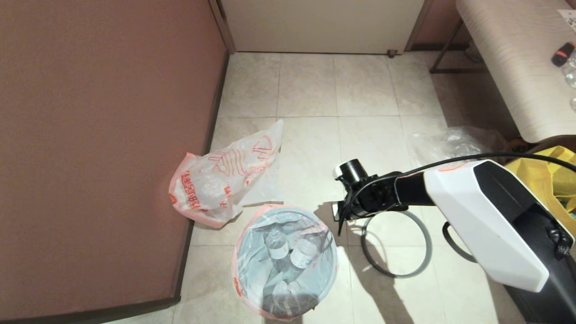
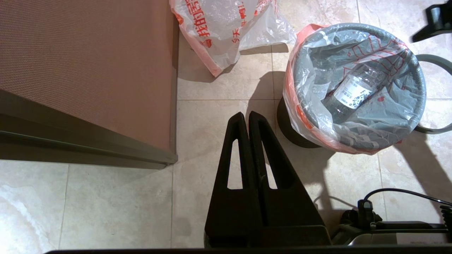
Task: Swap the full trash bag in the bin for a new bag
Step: Place the trash bag on the floor
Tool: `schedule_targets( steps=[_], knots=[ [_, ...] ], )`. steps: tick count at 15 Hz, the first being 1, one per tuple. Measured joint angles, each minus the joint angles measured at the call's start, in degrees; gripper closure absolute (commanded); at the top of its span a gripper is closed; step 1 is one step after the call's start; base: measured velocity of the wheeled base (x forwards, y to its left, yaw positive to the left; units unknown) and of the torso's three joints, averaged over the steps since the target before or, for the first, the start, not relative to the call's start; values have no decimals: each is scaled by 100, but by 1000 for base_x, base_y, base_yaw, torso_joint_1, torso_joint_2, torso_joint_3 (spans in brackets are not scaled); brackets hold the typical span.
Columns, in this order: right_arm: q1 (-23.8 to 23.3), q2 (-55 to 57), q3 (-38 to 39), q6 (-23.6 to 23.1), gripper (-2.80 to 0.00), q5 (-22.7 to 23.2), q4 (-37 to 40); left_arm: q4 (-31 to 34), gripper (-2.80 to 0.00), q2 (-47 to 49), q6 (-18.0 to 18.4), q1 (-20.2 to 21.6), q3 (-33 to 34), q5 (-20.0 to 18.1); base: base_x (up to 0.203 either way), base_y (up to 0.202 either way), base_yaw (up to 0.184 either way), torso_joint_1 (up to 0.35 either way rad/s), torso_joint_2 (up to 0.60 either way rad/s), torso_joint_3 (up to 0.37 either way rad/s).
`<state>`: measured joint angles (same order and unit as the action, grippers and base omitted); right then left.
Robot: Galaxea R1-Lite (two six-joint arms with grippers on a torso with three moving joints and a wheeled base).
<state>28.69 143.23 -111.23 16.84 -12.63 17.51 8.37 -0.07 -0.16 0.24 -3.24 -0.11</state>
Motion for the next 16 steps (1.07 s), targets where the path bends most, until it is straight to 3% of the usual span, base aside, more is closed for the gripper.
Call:
schedule_targets(
  steps=[2,6,11,16],
  knots=[
    [-183,-280,474,376,0,18,21,0,0,0,0,0,0,0,0,0,0,0,0,0],
    [-478,-980,1251,1078,0,719,31,5,0,0,-1,2,0,0,0,0,0,0,0,0],
    [80,-2003,2377,1027,0,814,13,5,0,0,0,-1,0,1,0,0,0,0,0,0],
    [807,-2269,2417,598,0,740,-299,6,0,0,0,-2,0,1,0,0,0,0,0,0]
  ],
)
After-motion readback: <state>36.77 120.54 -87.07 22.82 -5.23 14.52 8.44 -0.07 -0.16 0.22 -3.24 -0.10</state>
